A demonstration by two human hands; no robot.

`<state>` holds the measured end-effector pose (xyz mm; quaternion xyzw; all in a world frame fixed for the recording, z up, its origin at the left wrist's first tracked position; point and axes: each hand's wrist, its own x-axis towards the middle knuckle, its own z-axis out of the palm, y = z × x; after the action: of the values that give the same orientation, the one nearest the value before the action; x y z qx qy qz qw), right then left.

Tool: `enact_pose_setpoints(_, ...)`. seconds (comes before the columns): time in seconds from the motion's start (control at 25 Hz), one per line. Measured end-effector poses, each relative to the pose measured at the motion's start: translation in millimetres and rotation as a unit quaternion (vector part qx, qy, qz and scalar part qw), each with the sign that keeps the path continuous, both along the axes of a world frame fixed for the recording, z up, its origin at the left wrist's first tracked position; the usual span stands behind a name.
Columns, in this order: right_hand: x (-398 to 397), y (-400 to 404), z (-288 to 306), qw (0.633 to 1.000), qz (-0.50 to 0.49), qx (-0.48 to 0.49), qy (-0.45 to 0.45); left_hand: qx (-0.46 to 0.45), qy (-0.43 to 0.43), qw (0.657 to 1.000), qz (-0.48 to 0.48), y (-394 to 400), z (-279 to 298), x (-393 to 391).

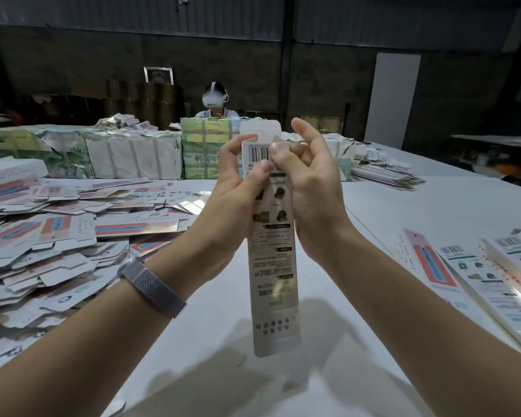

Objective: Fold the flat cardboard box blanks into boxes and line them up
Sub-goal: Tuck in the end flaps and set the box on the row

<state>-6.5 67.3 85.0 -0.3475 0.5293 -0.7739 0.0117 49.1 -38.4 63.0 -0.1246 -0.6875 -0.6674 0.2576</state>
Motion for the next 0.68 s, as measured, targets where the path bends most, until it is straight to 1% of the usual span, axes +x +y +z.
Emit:
enact_pose_setpoints(0.12,-3.2,1.3,0.3,0.999,0.039,0.01,-0.03,-0.004,-0.002,1.0,0.005,-1.4,-0.4,0.2)
enact_pose_setpoints(0.28,-8.4,2.3,-2.0,0.996,0.068,0.055,-0.031,-0.006,-0.008,1.0,0.029,-0.5,-1.1,1.6)
enact_pose_setpoints(0.36,-8.8,1.0,-4.3,0.995,0.078,0.043,-0.037,-0.012,-0.004,0.999,0.036,-0.2,-2.8,1.5)
enact_pose_setpoints(0.52,-6.4,0.1,-4.0,0.993,0.097,-0.016,-0.068,-0.052,-0.003,0.998,0.046,-2.2,-5.7,2.2)
enact_pose_setpoints(0.68,-6.3,3.0,-2.5,0.994,0.074,-0.009,-0.077,-0.053,-0.019,0.997,0.061,-0.8,-7.3,3.6)
